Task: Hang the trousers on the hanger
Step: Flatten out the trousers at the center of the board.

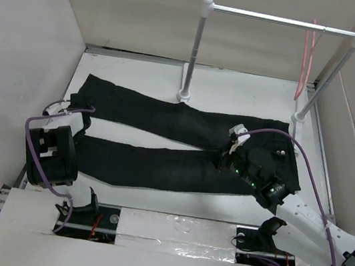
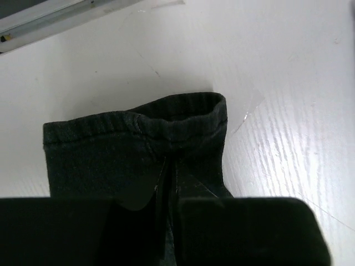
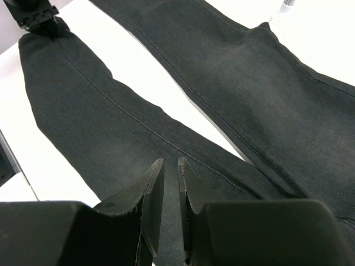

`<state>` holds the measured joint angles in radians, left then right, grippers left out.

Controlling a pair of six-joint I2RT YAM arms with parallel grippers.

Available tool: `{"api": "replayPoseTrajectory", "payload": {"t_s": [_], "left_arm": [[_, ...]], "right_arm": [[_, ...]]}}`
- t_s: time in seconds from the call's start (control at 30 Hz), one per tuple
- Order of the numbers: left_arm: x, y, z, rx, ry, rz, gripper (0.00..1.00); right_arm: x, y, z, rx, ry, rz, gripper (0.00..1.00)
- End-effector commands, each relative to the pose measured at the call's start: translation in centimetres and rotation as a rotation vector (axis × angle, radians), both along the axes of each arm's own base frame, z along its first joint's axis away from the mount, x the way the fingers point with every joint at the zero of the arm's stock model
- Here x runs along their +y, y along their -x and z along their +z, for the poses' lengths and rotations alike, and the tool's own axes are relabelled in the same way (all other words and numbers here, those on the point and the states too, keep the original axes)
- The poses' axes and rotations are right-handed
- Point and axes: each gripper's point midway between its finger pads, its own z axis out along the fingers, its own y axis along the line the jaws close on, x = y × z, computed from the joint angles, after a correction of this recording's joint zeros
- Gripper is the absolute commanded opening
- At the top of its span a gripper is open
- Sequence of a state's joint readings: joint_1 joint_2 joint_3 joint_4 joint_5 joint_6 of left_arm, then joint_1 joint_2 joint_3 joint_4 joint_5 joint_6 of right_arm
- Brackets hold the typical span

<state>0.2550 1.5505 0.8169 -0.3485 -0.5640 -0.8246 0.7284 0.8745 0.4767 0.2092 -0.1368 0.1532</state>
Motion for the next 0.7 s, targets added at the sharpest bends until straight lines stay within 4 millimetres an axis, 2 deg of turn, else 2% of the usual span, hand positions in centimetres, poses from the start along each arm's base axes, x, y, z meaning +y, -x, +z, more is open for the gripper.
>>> {"api": "replayPoseTrajectory", "payload": {"t_s": [0.0, 0.07, 0.1, 0.17, 0.2, 0.27, 0.3, 0.4, 0.5, 0.6, 0.67], "left_arm": [[0.4, -0.6, 5.0, -0.139, -0.08, 0.025, 0.0], [0.0, -0.1, 6.7, -0.177, -0.102, 0.014, 0.0], [-0.1, 0.0, 8.8, -0.246, -0.111, 0.013, 0.0], [-0.4, 1.1, 11.0, -0.285, -0.118, 0.01, 0.0], [-0.7, 1.7, 13.5, -0.373, -0.128, -0.001, 0.0], [-1.2, 2.8, 15.9, -0.441, -0.143, -0.038, 0.0], [-1.5, 3.6, 18.0, -0.522, -0.158, -0.047, 0.0], [-2.2, 5.1, 19.8, -0.557, -0.15, -0.06, 0.0], [-2.5, 5.7, 19.8, -0.526, -0.132, -0.069, 0.0], [-2.6, 4.3, 19.0, -0.513, -0.113, -0.085, 0.0], [-2.4, 2.6, 18.6, -0.521, -0.1, -0.083, 0.0]], "right_arm": [[1.3, 0.0, 2.9, -0.066, -0.047, 0.045, 0.22], [1.6, 0.1, 3.0, -0.063, -0.049, 0.057, 0.22], [1.9, 0.4, 2.9, -0.059, -0.047, 0.073, 0.22], [2.0, 0.5, 3.0, -0.057, -0.047, 0.081, 0.22], [2.1, 0.8, 3.2, -0.063, -0.05, 0.087, 0.22], [1.9, 0.8, 3.4, -0.069, -0.051, 0.078, 0.22], [1.8, 0.8, 3.5, -0.071, -0.053, 0.077, 0.22], [1.6, 0.8, 3.8, -0.075, -0.059, 0.067, 0.22], [1.4, 0.7, 3.9, -0.078, -0.058, 0.057, 0.22], [1.1, 0.5, 3.8, -0.082, -0.051, 0.036, 0.22], [1.0, 0.4, 3.6, -0.08, -0.046, 0.027, 0.22]]}}
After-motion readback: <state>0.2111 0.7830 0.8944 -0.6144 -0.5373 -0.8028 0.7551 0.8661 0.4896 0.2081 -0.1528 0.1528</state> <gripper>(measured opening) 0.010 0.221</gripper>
